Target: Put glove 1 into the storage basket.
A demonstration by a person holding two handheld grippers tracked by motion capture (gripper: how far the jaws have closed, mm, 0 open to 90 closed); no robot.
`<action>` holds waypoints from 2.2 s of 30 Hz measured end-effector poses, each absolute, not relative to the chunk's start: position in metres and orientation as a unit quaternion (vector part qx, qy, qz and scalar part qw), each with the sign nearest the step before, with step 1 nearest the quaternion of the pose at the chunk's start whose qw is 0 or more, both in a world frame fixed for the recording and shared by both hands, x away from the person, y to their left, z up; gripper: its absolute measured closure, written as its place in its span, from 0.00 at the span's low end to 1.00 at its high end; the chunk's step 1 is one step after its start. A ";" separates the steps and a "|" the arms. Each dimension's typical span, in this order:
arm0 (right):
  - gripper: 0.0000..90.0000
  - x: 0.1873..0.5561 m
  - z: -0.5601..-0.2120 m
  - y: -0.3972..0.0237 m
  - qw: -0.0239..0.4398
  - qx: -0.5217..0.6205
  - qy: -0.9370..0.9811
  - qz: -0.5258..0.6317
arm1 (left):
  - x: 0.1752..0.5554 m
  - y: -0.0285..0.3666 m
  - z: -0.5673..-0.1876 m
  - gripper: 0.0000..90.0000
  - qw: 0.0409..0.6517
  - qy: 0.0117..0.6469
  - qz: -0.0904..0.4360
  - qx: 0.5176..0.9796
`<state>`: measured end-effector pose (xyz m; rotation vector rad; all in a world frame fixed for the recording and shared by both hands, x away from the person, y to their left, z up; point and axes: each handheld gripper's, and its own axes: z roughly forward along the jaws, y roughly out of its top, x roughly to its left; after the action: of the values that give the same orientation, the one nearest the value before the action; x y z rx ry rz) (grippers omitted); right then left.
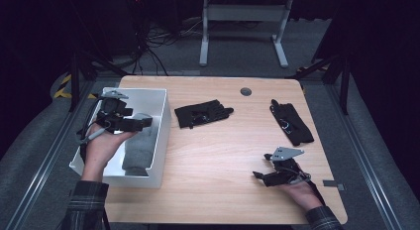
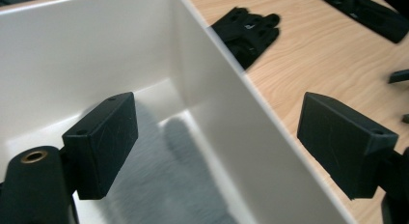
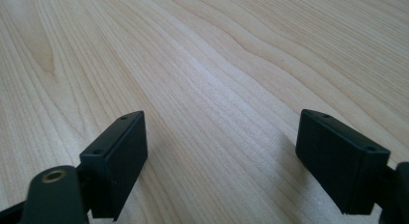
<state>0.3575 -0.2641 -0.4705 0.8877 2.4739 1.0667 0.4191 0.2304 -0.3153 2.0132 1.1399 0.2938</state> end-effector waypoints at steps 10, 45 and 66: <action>0.21 0.358 -0.470 -0.264 0.152 0.309 0.862 0.372 | 0.410 0.174 -0.299 0.17 0.418 0.397 0.107 0.811; 0.93 0.381 -0.437 -0.270 0.145 0.314 0.863 0.367 | 0.381 0.065 -0.414 0.11 0.402 0.333 0.076 0.849; 1.00 0.448 -0.422 -0.315 0.199 0.384 0.828 0.358 | 0.371 0.064 -0.473 0.00 0.327 0.311 0.105 0.886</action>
<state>0.4485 -0.3146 -0.4224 1.0740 2.3151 1.0005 0.3713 0.0638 -0.4730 2.3215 0.8146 0.2737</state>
